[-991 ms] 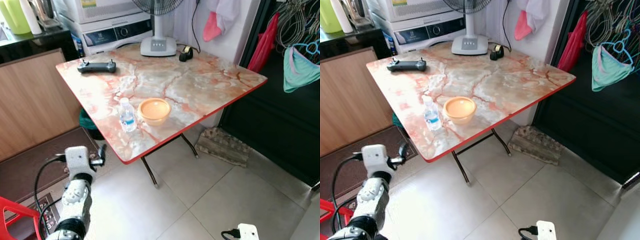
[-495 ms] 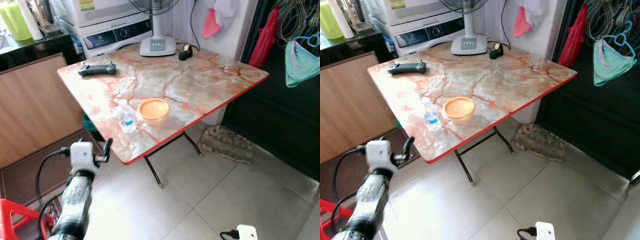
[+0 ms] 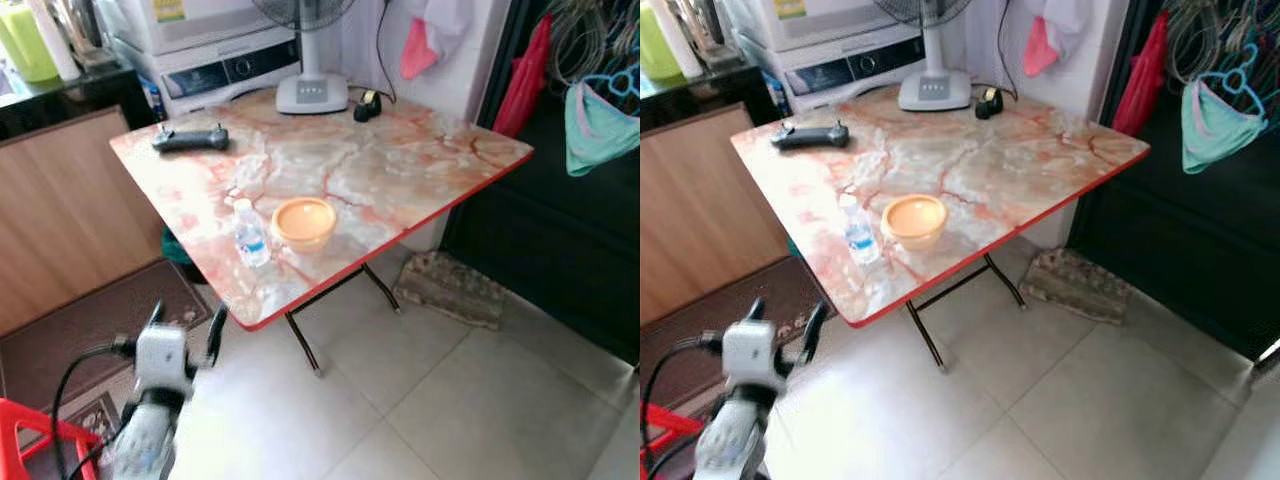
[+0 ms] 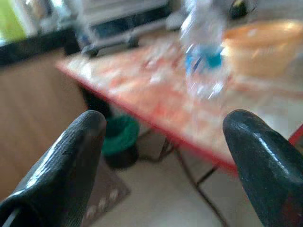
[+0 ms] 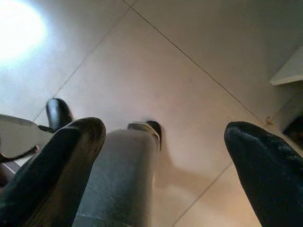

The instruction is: Restocking fridge

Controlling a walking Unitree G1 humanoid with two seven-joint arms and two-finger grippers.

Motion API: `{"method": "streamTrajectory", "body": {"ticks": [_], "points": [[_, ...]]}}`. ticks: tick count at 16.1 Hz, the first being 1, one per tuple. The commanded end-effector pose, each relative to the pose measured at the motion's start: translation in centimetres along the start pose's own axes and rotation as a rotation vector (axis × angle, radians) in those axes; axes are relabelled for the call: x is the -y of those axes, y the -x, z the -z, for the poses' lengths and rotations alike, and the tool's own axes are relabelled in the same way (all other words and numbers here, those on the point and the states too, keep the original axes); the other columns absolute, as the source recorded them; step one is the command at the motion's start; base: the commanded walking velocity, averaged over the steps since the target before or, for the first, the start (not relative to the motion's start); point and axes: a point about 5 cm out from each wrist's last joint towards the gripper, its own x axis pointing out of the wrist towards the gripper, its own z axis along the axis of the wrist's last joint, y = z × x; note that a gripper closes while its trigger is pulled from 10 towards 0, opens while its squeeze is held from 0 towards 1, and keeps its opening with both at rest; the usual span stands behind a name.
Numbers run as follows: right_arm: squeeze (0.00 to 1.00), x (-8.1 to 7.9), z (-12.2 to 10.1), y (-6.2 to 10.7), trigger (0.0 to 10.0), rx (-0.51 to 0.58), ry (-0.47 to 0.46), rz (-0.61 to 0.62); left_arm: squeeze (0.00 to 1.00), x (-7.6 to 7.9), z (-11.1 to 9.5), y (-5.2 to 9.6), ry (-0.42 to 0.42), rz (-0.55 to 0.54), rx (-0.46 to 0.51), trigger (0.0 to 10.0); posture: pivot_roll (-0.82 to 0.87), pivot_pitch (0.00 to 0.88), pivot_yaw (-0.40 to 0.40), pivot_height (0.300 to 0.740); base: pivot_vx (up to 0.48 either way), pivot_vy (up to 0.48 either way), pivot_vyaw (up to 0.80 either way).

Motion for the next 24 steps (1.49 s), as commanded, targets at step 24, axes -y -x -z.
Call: {"method": "streamTrajectory", "body": {"ticks": [24], "points": [[0.0, 3.4, -15.0, 0.7, 10.0, 0.507, 0.169, -0.055, 0.0, 5.6, -4.8, -0.8, 0.037, 0.253, 0.027, 10.0, 0.04, 0.0, -0.013, 0.74, 0.0, 0.0, 0.0]]}}
